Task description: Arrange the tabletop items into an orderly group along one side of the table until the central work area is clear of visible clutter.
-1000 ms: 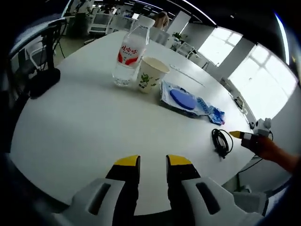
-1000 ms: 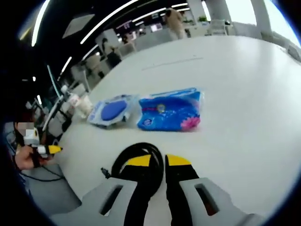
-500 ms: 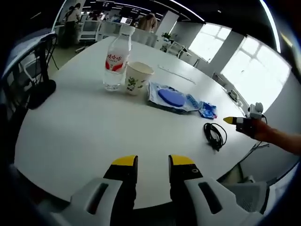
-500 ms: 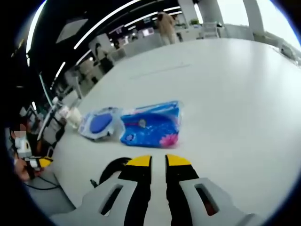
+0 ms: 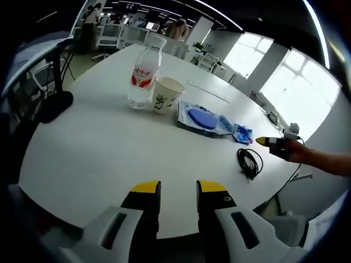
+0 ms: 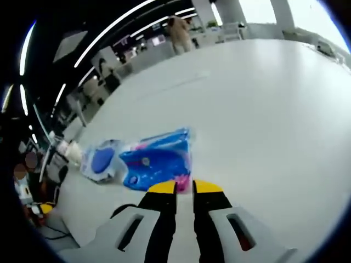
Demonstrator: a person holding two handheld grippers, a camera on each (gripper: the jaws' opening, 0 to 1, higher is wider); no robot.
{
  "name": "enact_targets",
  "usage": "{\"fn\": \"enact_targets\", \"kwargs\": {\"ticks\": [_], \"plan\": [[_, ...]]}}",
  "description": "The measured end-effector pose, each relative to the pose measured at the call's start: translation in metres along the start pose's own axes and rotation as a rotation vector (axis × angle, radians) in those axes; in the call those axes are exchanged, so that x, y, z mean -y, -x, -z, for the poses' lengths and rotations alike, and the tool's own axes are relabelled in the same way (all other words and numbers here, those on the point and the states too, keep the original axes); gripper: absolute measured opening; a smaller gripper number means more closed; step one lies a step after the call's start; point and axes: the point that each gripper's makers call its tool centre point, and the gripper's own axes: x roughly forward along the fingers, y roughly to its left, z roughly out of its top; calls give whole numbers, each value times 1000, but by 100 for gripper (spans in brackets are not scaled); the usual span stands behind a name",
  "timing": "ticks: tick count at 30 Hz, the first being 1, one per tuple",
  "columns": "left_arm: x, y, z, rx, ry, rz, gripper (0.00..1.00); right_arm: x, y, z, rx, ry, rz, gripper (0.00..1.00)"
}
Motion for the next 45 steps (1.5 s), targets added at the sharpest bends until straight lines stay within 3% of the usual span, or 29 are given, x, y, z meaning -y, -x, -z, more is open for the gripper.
{"fn": "enact_targets", "kwargs": {"ticks": [10, 14, 25, 31, 37, 40, 42, 45], "plan": [[-1, 1, 5, -11, 24, -8, 23, 9, -20, -6, 1, -104, 34, 6], [-1, 0, 4, -8, 30, -9, 23, 9, -24, -7, -3, -126, 37, 1], [-3, -1, 1, -3, 44, -15, 22, -3, -13, -14, 49, -205, 43, 0], [-2, 0, 0, -4, 41, -15, 22, -5, -10, -10, 24, -169, 34, 0], [-1, -1, 0, -3, 38, -9, 23, -8, -5, -8, 15, -153, 17, 10], [0, -1, -1, 1, 40, -8, 23, -11, 2, 5, -23, -75, 19, 13], [0, -1, -1, 5, 47, -6, 23, -14, 4, 17, -48, -89, -2, 16], [0, -2, 0, 3, 44, -5, 23, -14, 9, 21, -31, -114, -12, 16]]}}
